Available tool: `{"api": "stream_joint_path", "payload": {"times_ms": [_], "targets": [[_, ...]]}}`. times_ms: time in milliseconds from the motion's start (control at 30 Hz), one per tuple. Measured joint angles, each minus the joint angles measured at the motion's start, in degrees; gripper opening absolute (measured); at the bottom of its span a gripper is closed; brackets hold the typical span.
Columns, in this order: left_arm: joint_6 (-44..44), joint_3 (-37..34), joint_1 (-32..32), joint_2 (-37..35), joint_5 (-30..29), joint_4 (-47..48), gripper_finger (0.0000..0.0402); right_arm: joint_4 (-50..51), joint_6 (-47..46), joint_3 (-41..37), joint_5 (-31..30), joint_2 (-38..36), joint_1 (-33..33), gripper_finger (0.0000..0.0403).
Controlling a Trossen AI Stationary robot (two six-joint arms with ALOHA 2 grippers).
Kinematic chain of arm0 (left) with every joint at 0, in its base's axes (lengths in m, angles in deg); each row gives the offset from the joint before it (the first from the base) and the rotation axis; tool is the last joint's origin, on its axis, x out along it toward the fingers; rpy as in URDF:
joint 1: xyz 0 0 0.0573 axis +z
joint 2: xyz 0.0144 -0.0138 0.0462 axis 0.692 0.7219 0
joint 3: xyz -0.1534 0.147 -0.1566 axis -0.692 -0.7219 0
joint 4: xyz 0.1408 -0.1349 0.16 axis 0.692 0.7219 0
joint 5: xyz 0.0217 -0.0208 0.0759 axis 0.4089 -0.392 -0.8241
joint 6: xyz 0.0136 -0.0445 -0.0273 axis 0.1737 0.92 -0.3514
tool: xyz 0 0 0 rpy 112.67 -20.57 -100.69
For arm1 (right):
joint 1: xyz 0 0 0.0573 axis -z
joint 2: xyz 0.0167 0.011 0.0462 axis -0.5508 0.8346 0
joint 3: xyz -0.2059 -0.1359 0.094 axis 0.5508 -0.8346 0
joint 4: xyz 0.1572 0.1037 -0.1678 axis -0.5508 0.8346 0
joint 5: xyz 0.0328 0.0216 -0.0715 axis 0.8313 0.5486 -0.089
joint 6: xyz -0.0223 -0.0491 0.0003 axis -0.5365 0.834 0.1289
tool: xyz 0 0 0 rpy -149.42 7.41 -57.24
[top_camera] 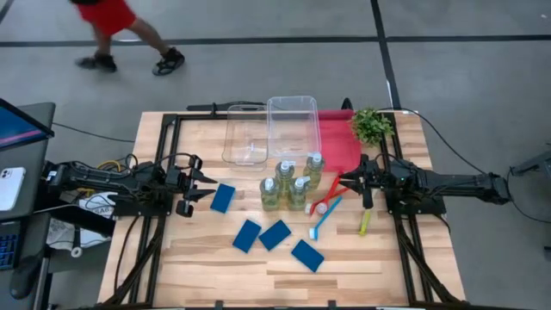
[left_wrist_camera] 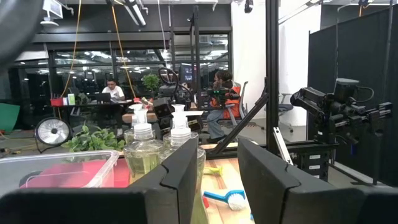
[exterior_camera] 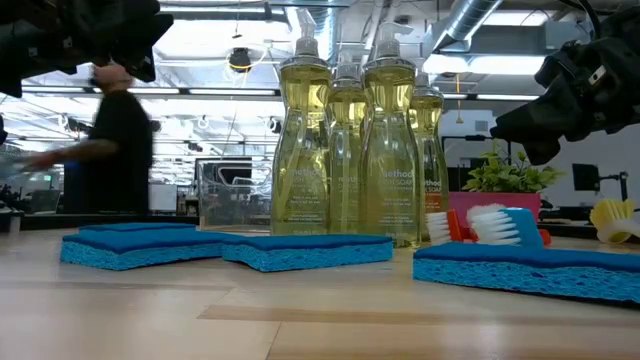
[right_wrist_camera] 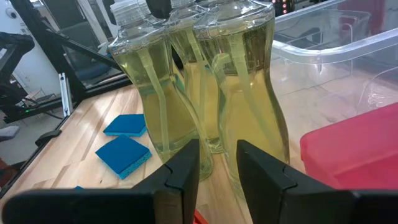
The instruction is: Pick & Place Kitchen Sink Supplies
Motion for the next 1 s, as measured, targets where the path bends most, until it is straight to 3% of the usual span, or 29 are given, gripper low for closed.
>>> {"api": "stream_joint_path", "payload": {"times_ms": [700,1000], "targets": [[-0.78,0.00,-0.01,0.00,-0.23,-1.36,0.0118,-0.06,0.00,0.00,0.04,-0.05,0.00,0.0101],[-7.50,0.00,0.01,-0.02,-3.41,-12.05,0.0118,-1.29,0.02,0.00,0.02,-0.04,0.02,0.0101]]}}
